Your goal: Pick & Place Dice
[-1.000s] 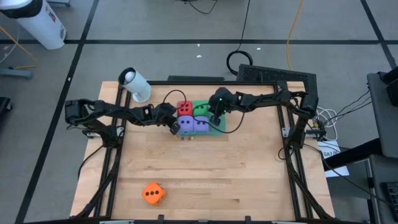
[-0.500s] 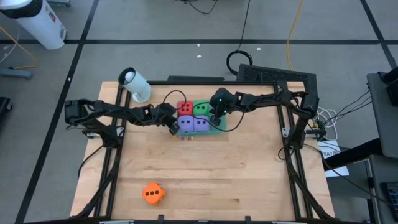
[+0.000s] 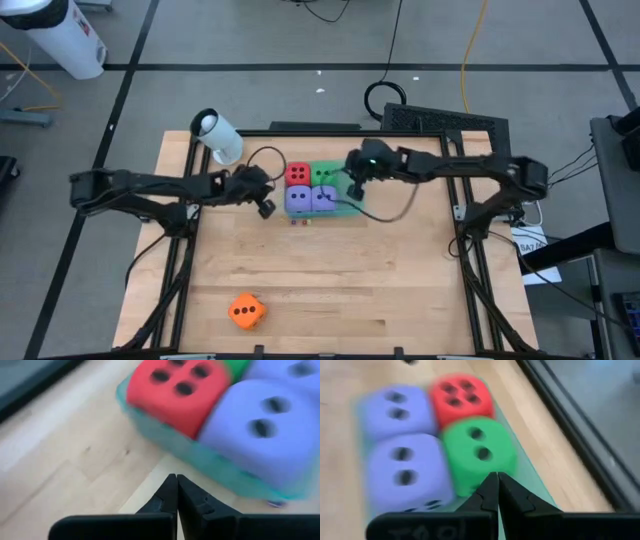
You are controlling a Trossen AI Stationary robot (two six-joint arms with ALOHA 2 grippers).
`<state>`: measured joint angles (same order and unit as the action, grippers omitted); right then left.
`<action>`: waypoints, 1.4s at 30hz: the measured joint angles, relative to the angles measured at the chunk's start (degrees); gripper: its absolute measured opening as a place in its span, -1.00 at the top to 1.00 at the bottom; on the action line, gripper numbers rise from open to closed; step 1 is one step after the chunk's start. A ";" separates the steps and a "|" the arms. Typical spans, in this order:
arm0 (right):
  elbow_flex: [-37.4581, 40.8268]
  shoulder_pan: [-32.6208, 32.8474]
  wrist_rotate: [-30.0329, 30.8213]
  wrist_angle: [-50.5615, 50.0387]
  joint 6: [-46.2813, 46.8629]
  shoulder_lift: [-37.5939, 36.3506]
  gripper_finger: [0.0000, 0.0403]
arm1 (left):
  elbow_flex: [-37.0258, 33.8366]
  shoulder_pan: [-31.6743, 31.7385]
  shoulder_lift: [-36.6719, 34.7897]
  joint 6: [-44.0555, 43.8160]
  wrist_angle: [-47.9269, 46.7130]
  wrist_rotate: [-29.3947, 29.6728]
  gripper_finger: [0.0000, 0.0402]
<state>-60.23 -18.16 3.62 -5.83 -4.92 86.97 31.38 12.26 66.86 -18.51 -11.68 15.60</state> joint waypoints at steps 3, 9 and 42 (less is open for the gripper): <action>3.80 2.30 -2.46 3.11 -2.82 -6.28 1.00 | 0.00 -4.51 -6.08 0.63 -2.08 1.05 0.97; 17.57 5.79 -5.29 14.98 1.72 -18.88 1.00 | 0.00 -14.25 -14.25 -0.52 -2.25 2.75 0.97; 41.10 10.45 -7.18 37.68 13.28 -28.50 1.00 | 32.69 -52.79 6.48 -53.37 -45.69 -8.29 0.97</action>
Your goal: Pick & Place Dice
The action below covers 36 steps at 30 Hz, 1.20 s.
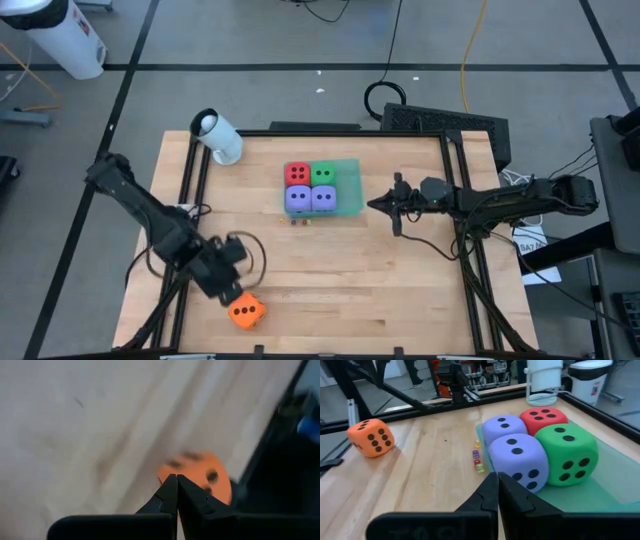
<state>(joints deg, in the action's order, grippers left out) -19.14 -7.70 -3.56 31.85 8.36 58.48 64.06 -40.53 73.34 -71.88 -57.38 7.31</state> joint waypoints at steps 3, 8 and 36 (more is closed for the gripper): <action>0.00 0.03 -1.25 0.11 0.17 0.00 1.00 | 2.19 -1.69 4.75 -0.58 0.56 -4.08 0.97; 0.00 0.09 -2.24 0.52 0.63 0.00 1.00 | 3.60 -2.84 11.40 -1.67 0.67 -10.02 0.91; -0.04 0.33 -5.45 1.17 3.00 0.04 1.00 | 1.93 -7.62 24.04 2.90 12.79 -16.09 0.99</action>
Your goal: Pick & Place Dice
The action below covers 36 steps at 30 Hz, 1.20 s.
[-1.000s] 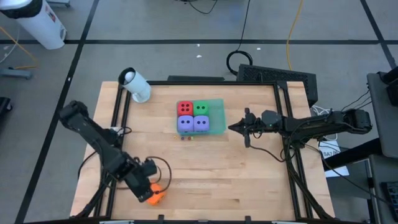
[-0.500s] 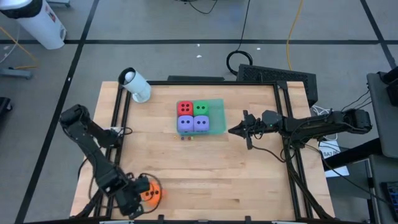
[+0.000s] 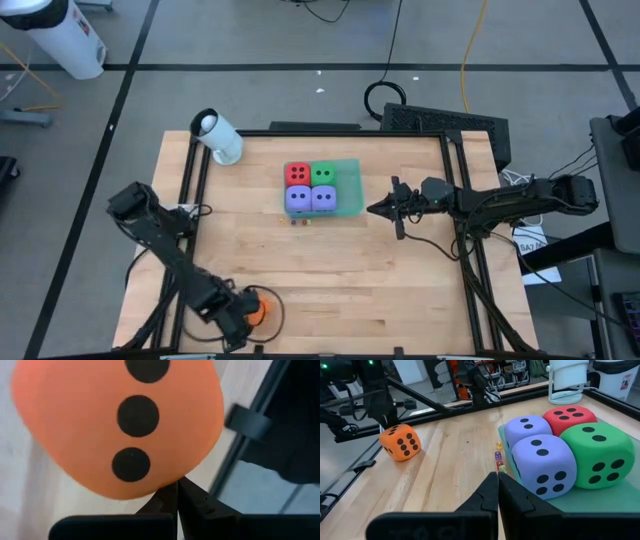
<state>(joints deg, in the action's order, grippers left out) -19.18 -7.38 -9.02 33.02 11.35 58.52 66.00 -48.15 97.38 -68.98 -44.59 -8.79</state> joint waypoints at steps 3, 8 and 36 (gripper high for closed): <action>0.00 0.00 0.00 -0.06 0.00 0.00 1.00 | 0.10 3.88 1.77 6.95 0.12 -0.11 0.96; 0.00 0.00 -0.02 -0.62 0.00 0.00 1.00 | -0.07 11.75 3.45 21.78 2.88 5.15 0.99; -0.02 0.00 0.17 -3.93 -1.73 -0.02 1.00 | 0.06 38.78 -2.50 59.93 18.94 3.17 0.98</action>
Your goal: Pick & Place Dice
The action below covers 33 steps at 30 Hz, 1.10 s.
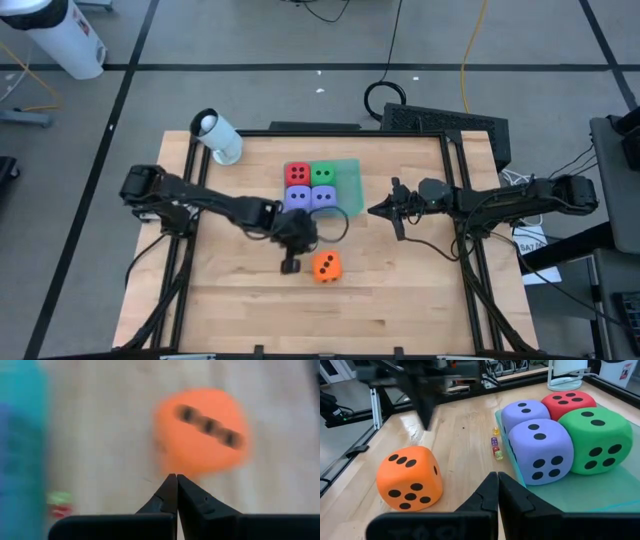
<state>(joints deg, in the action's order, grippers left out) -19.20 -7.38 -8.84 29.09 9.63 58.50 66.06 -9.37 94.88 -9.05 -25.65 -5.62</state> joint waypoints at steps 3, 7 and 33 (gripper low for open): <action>-0.02 0.00 0.02 -0.25 -0.88 0.00 1.00 | 0.09 -3.54 -0.70 -1.69 0.47 -4.13 0.98; -0.02 0.00 1.60 -0.21 -1.97 0.00 1.00 | 0.07 -7.35 2.21 -1.54 3.88 -7.24 0.99; -0.02 0.00 2.82 -0.09 -1.50 0.00 1.00 | 0.79 -1.89 6.13 5.59 19.04 1.76 0.99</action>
<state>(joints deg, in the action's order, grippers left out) -19.22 -7.38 -6.02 29.01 8.13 58.50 66.85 -11.25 101.01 -3.46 -6.61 -3.86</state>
